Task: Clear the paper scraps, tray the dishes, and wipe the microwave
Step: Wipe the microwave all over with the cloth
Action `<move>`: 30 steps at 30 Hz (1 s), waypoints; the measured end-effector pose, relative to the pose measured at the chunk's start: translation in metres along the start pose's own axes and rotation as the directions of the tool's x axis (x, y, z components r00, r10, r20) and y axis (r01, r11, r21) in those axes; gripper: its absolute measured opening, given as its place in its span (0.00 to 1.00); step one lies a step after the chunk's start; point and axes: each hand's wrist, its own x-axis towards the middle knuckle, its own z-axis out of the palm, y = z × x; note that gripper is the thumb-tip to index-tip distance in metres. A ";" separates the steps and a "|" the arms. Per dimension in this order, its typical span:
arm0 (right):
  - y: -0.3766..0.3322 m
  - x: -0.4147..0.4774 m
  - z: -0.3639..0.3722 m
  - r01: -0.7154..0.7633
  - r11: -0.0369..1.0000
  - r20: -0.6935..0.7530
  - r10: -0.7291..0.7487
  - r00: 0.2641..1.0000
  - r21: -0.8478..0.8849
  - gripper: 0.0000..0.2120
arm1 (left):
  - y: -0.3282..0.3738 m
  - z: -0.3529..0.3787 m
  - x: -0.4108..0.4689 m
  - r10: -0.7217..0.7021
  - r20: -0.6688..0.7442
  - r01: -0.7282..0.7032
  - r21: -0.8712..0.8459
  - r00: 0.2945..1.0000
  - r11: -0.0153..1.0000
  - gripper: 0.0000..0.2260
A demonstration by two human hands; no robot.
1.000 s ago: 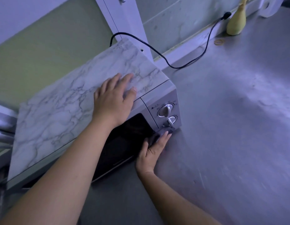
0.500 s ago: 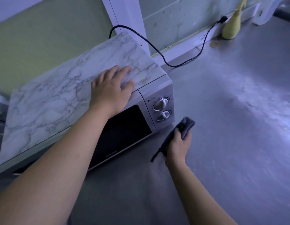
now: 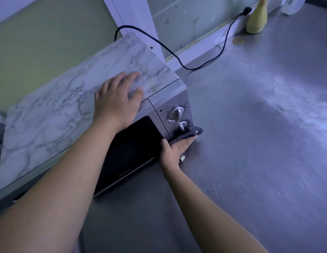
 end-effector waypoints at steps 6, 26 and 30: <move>0.019 -0.038 0.016 -0.050 0.998 0.096 0.054 0.994 -0.040 0.50 | 0.000 -0.001 0.000 -0.001 -0.006 0.001 -0.011 1.000 1.000 0.25; -0.009 -0.044 -0.028 -0.621 0.628 0.106 0.658 0.745 0.468 0.14 | -0.002 0.000 0.003 -0.001 -0.011 0.000 -0.026 1.000 1.000 0.23; -0.028 -0.044 -0.067 -0.618 0.634 0.272 0.562 0.781 0.464 0.23 | -0.002 0.000 0.003 -0.003 -0.010 0.002 -0.037 1.000 0.999 0.23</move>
